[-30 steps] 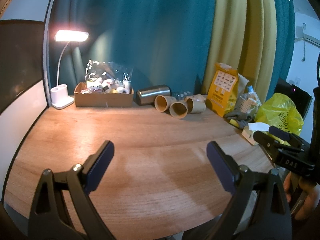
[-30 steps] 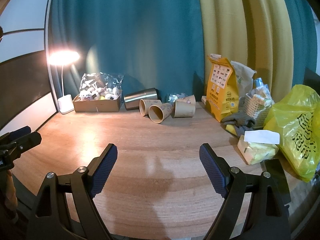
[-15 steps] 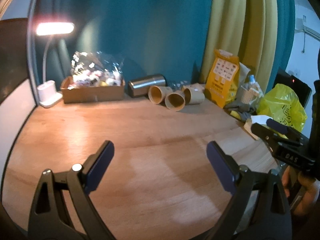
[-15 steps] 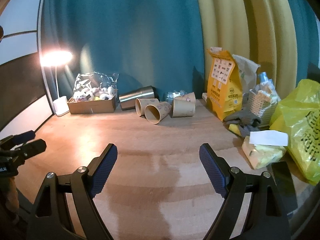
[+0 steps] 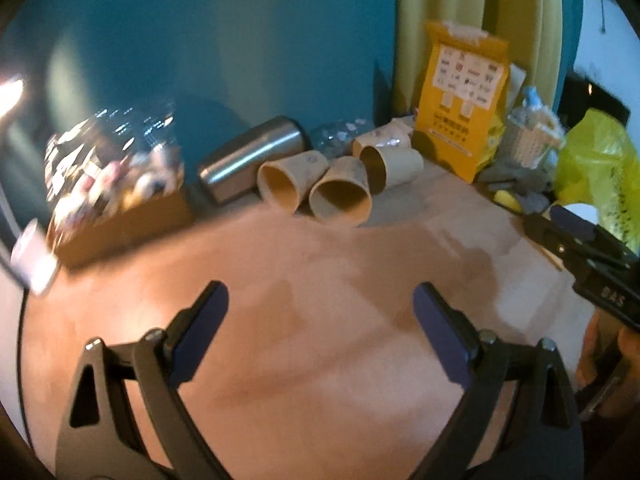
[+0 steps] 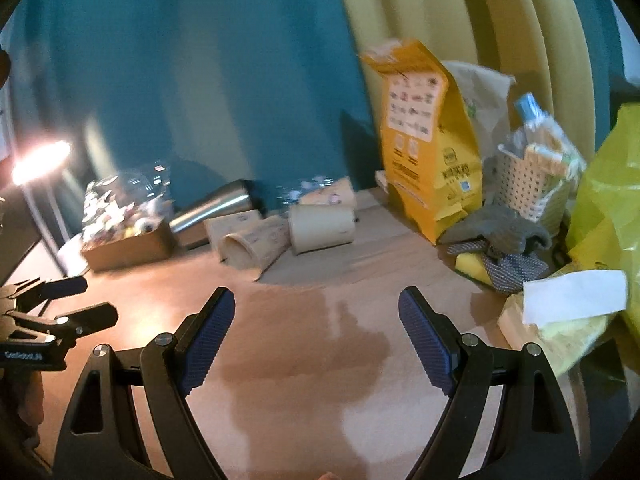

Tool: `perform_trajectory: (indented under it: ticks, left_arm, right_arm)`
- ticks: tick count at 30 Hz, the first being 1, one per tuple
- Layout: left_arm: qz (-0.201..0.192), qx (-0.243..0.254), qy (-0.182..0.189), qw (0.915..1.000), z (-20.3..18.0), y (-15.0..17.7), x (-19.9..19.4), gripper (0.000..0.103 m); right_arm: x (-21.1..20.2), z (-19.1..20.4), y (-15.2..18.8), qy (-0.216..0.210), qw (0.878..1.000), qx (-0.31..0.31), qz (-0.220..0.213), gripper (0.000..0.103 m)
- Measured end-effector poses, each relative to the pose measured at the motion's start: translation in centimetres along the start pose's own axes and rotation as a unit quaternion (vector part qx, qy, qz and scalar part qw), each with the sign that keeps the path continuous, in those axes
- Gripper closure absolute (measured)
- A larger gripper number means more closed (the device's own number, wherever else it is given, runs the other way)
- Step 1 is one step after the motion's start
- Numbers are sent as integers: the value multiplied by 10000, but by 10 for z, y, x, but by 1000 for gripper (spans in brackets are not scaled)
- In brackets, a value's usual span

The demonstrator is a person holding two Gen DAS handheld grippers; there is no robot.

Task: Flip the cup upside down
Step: 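Move the left gripper toward the printed paper cups and close on one, then lift the printed paper cup with the left gripper toward the right gripper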

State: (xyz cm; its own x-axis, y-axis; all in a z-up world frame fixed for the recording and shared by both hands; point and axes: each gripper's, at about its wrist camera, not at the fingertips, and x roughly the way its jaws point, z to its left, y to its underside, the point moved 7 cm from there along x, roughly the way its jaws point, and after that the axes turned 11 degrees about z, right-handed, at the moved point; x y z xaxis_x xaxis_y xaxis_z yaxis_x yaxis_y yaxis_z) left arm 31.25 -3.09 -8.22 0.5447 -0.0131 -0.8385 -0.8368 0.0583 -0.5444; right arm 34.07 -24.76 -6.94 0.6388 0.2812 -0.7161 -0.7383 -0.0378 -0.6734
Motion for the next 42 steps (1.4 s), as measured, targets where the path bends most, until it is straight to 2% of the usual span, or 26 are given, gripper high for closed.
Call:
perform_trajectory:
  ticks: [9, 12, 17, 22, 24, 26, 33, 38, 42]
  left_arm:
    - [376, 829, -237, 9956, -33, -95, 86, 8]
    - [510, 1110, -497, 9913, -43, -112, 112, 8]
    - [884, 1402, -729, 9835, -51, -125, 150, 8]
    - [1273, 1528, -704, 9775, -54, -127, 176, 9]
    - [1358, 1590, -727, 9752, -54, -124, 181, 18]
    - [1494, 1625, -700, 9728, -57, -120, 186, 35]
    - [1520, 1436, -472, 9768, -53, -109, 173, 39]
    - [1469, 1088, -129, 9831, -50, -89, 137, 39]
    - [1375, 779, 131, 9873, -51, -56, 93, 39]
  right_arm:
    - [53, -46, -25, -101, 9970, 711, 274, 16]
    - [61, -56, -29, -125, 9963, 799, 295, 16]
    - [72, -66, -32, -158, 9951, 913, 356, 16]
    - [81, -68, -30, -226, 9939, 976, 454, 16]
    - [83, -68, -29, -270, 9933, 1004, 496, 16]
    - [83, -67, -29, -287, 9930, 1027, 511, 16]
    - [78, -63, -30, -327, 9926, 1041, 536, 16]
    - [59, -56, -26, -371, 9931, 1006, 479, 16]
    - [41, -42, -19, -472, 9937, 905, 460, 16]
